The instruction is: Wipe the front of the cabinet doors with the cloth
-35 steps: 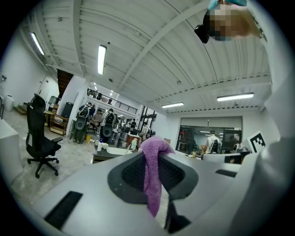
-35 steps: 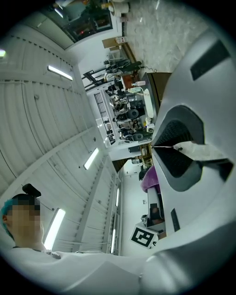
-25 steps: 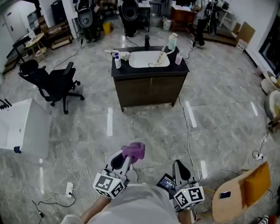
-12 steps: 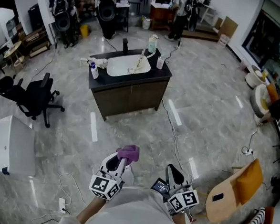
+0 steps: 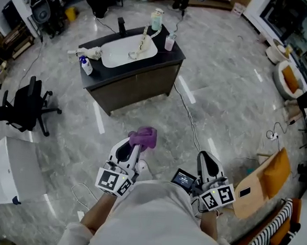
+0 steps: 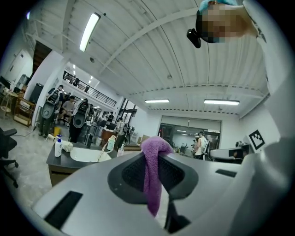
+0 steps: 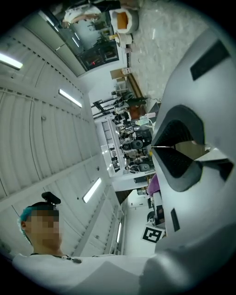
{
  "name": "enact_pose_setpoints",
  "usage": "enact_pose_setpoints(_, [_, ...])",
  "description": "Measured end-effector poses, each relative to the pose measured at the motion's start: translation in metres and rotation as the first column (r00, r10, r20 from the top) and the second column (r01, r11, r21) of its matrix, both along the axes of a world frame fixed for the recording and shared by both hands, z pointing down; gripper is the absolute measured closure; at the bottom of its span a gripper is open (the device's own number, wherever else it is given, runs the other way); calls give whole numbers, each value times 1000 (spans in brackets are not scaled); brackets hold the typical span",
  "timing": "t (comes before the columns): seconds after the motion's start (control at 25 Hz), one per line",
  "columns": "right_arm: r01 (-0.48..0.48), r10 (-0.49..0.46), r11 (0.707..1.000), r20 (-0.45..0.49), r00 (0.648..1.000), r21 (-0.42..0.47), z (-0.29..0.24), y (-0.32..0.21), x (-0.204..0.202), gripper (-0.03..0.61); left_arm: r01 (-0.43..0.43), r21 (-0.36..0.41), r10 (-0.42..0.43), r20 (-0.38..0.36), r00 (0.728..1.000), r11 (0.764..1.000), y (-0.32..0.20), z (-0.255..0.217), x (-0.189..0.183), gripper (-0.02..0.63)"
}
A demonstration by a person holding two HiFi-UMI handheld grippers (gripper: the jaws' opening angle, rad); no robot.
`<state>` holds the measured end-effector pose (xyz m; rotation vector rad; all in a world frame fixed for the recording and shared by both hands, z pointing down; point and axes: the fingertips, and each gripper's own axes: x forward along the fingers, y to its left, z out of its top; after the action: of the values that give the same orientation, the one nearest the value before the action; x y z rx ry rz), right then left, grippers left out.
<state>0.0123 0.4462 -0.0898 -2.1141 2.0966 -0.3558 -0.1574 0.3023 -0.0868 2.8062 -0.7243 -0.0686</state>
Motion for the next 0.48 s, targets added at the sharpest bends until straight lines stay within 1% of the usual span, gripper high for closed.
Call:
enact_pose_setpoints(0.12, [-32,32,999,-3,999,-19,2,-10,9,551,-20,-1,20,5,1000,1000,-14,-2,3,568])
enact_pose_setpoints(0.28, [-57,57,998,18,998,-41,3,-19,12,551,-21,-21,21,15,1000,1000,-21,-5,2,568])
enact_pose_setpoints(0.4, [-58,59,997,22,998,-52,7,-31,17,551,-8,-35,9,18,1000,999,-31,-2,4,568])
enact_pose_setpoints(0.48, [-43,44,998,14,999,-54,7,-40,20,551,3,-36,-2,16,1000,999,-39,-2,5,568])
